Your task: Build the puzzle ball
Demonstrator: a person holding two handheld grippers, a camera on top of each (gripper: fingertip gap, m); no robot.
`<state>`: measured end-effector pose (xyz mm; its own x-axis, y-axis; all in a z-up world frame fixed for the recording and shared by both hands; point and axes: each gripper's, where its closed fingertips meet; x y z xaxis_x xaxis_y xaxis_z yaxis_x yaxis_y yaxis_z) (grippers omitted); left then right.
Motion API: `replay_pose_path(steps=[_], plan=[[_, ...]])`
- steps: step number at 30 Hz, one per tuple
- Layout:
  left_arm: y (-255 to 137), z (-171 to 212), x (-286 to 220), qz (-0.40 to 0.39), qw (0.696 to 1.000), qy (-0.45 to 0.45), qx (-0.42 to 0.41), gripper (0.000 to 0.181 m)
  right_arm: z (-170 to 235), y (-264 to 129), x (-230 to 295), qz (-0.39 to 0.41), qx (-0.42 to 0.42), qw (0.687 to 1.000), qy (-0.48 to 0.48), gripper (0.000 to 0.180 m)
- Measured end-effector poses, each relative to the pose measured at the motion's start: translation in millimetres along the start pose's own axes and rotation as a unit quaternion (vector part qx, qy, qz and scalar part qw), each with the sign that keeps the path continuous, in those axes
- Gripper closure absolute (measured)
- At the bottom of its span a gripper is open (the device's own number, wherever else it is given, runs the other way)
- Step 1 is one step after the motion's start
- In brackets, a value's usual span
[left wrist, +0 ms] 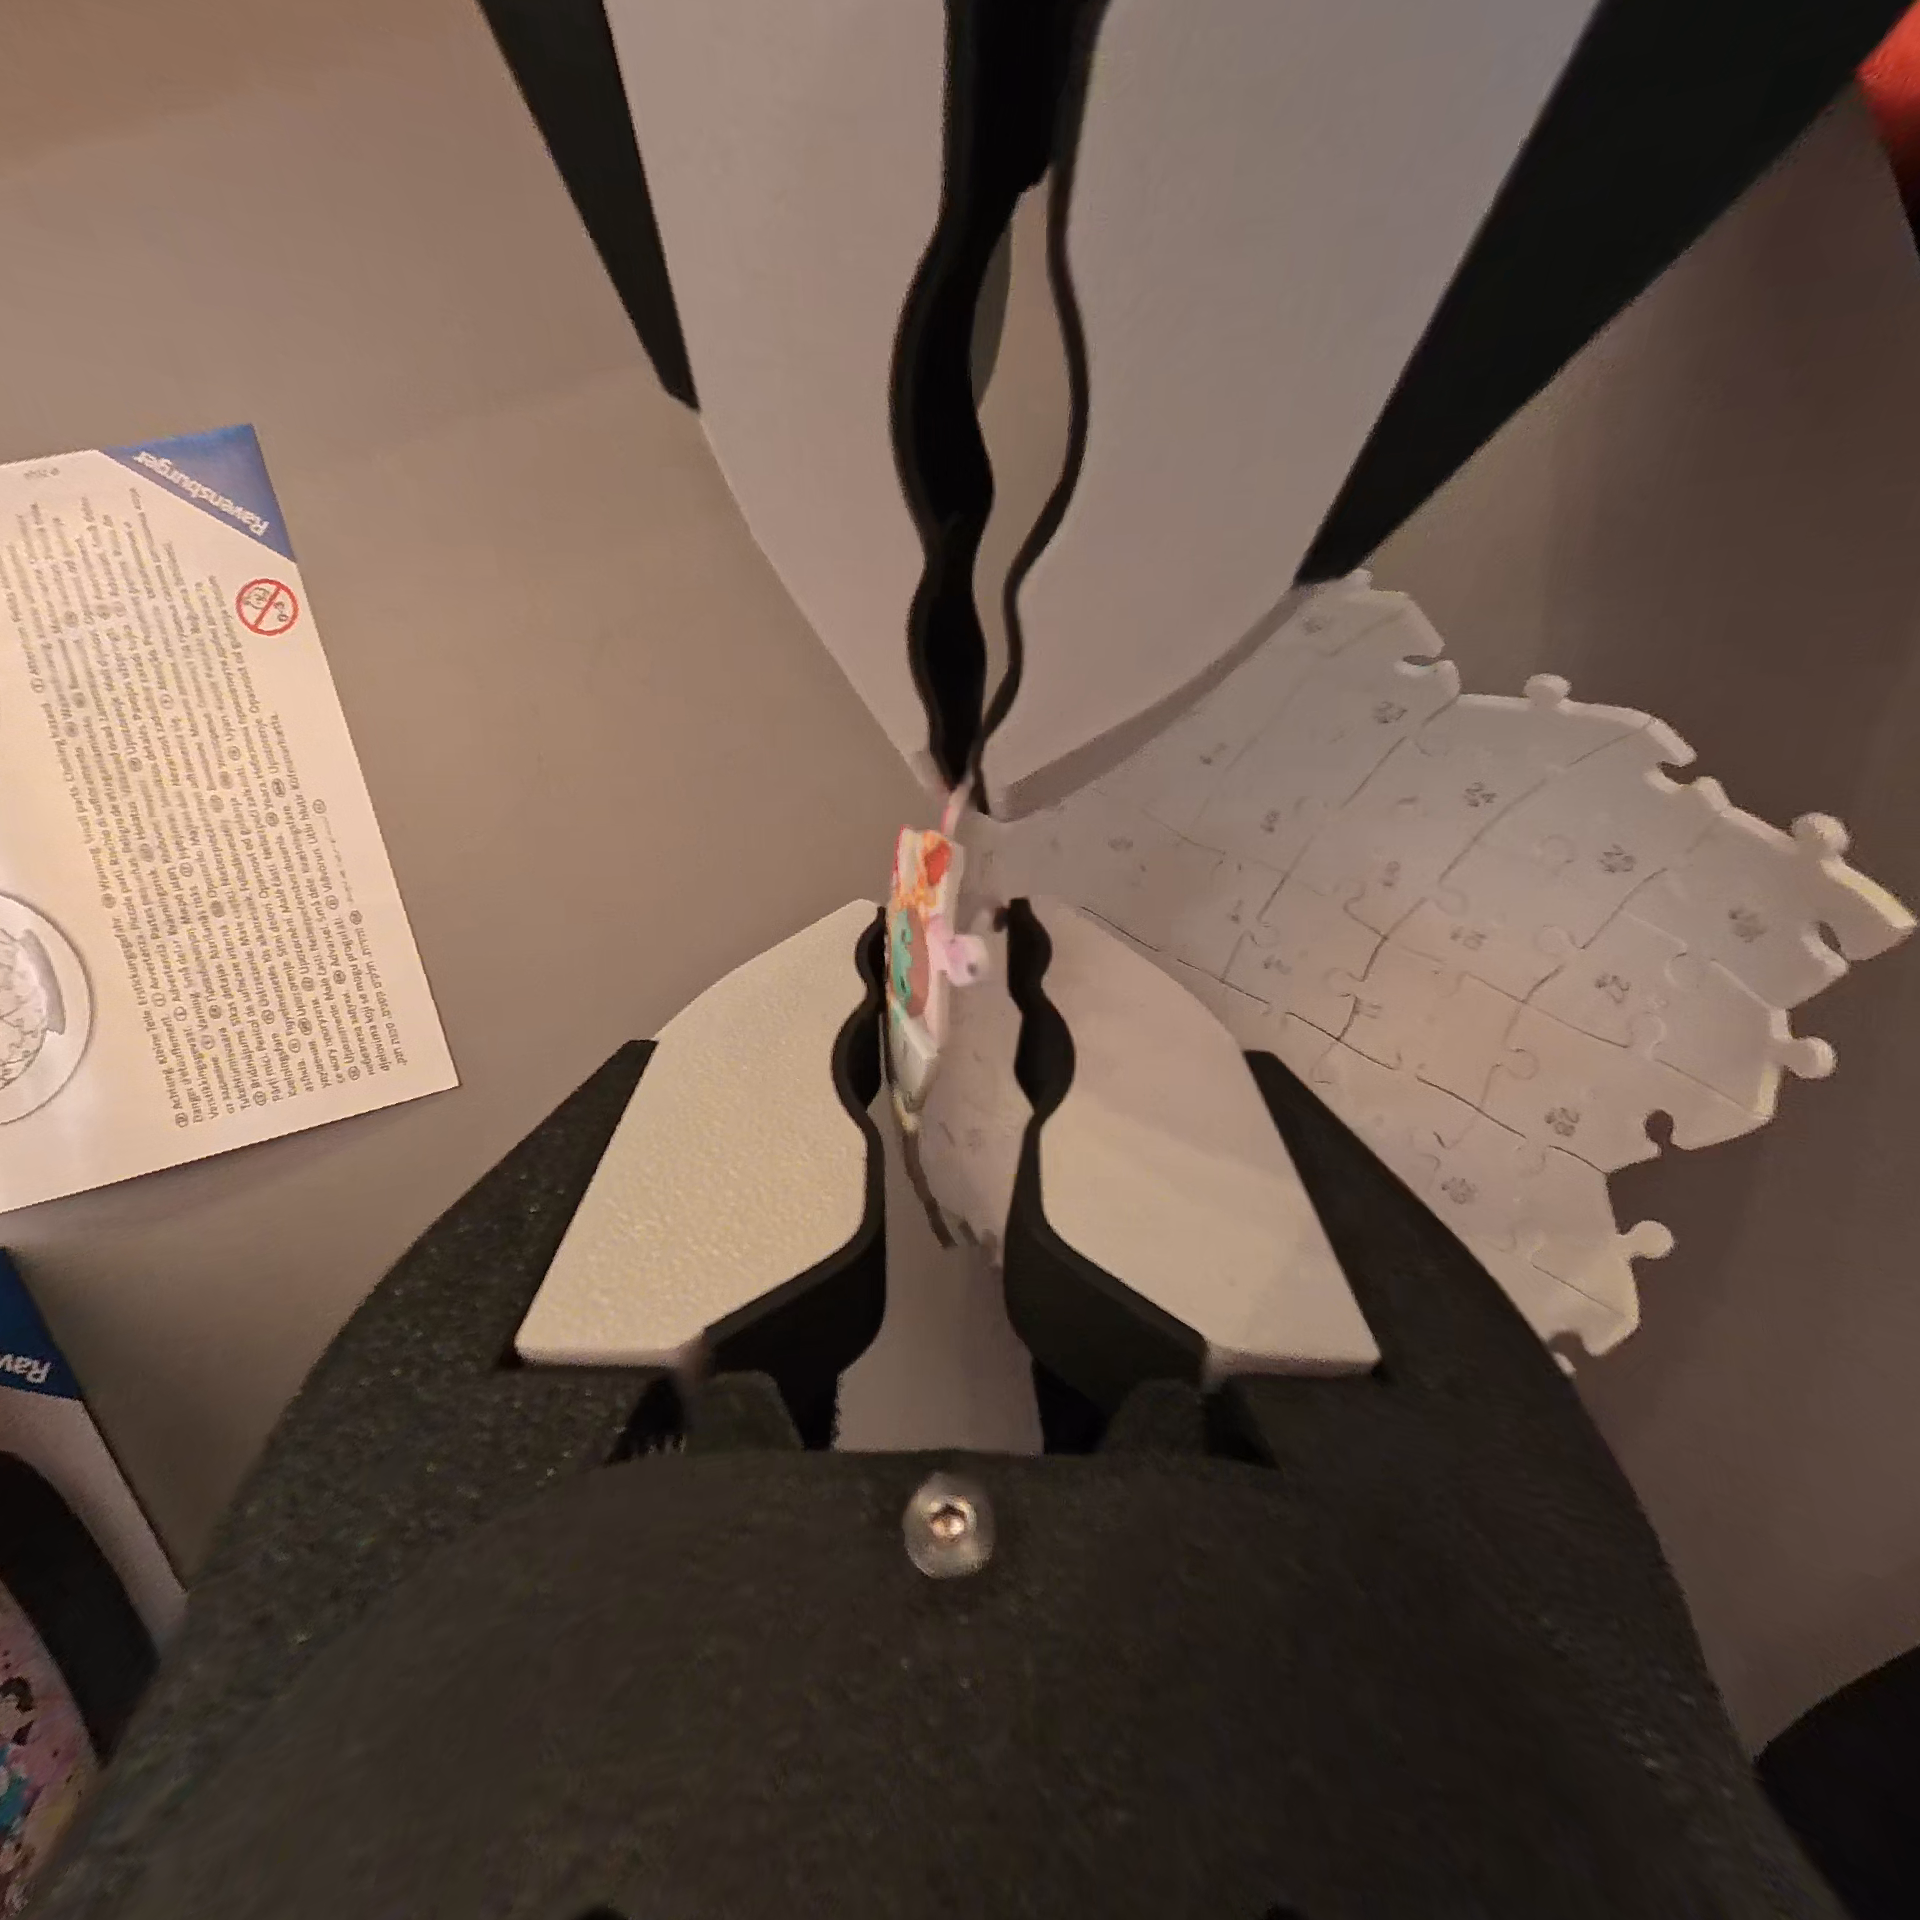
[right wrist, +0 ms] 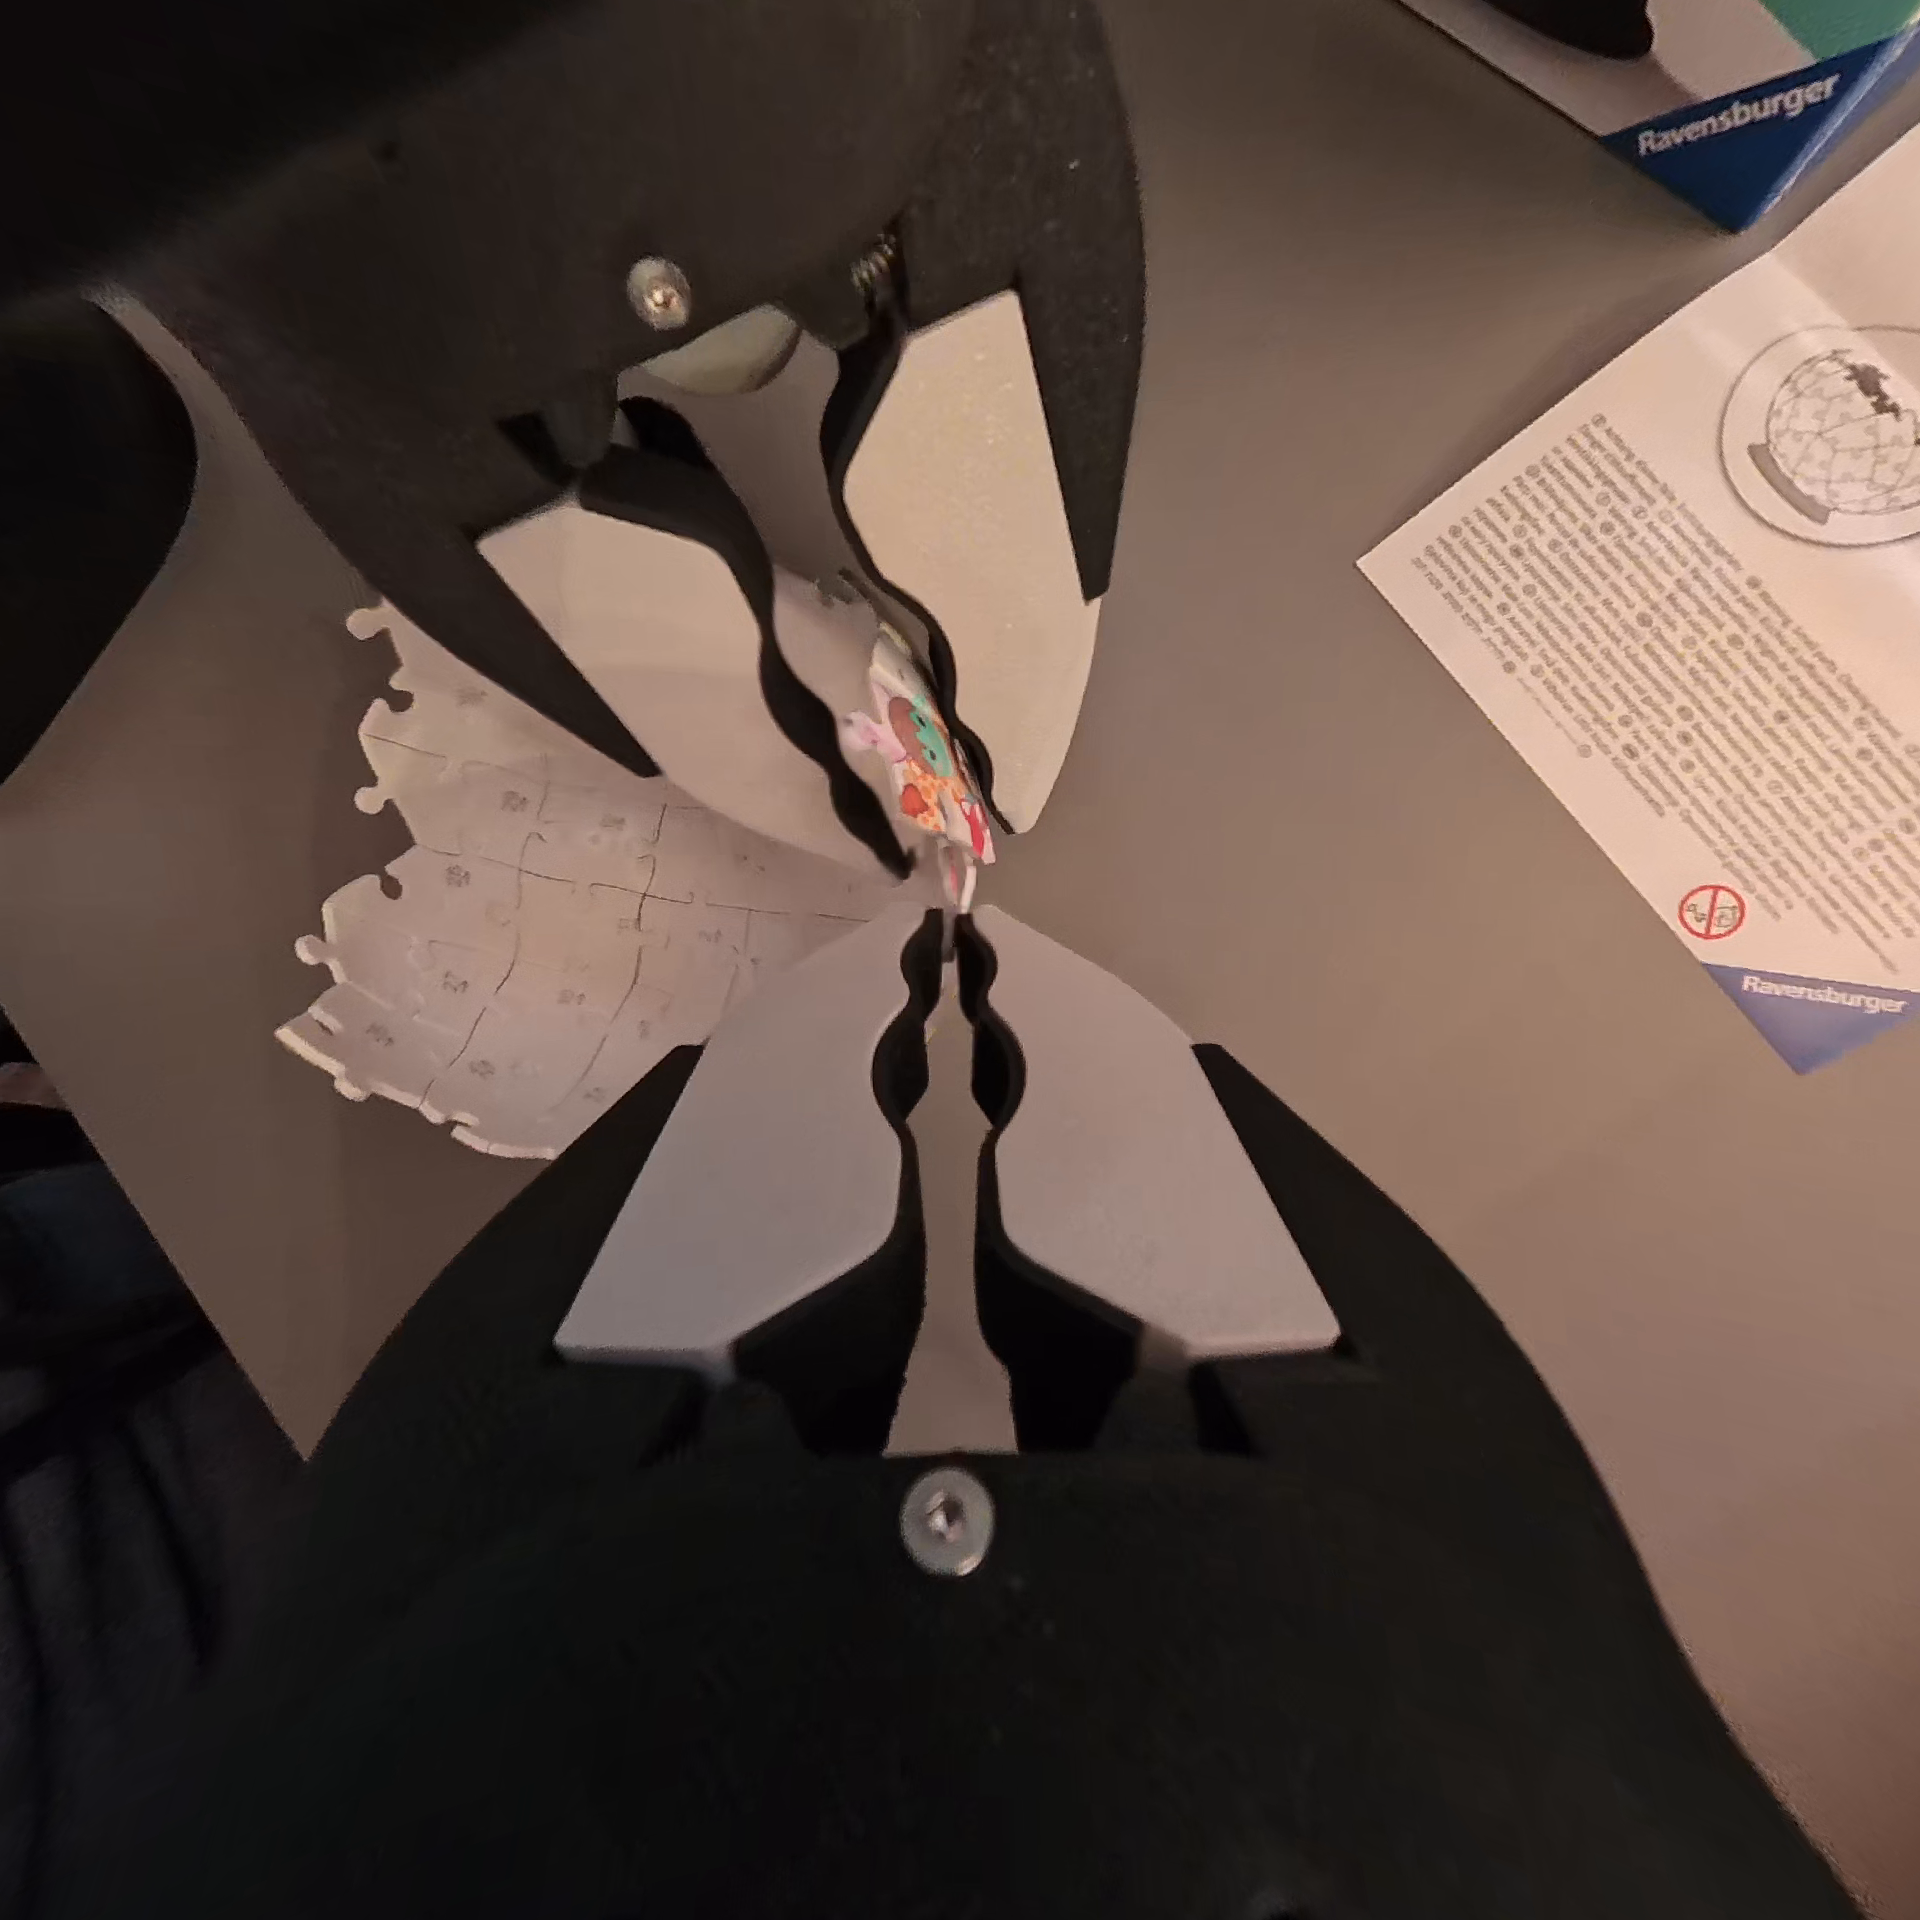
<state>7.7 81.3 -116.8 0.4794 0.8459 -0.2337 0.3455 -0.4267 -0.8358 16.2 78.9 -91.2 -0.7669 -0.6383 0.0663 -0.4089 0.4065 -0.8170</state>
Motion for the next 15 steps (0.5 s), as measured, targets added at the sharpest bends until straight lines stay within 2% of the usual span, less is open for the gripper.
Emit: replay_pose_path(steps=[10,15], plan=[[-8,0,-3,0.043,0.999,-0.006,-0.023,0.155,-4,-5,-2,0.054,0.021,0.998,-0.008,0.177],[-11,1,2,0.039,0.999,-0.008,-0.015,0.154,-6,-6,-4,0.086,0.022,0.996,-0.006,0.177]])
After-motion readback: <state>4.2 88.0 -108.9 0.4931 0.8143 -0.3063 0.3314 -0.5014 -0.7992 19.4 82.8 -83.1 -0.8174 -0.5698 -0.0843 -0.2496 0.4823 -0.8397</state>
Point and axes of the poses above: each gripper's, where its closed fingertips meet, y out along the fingers, z out of its underside, x = y × z across the jaws, and after that the axes turned 11 degrees about z, right-handed
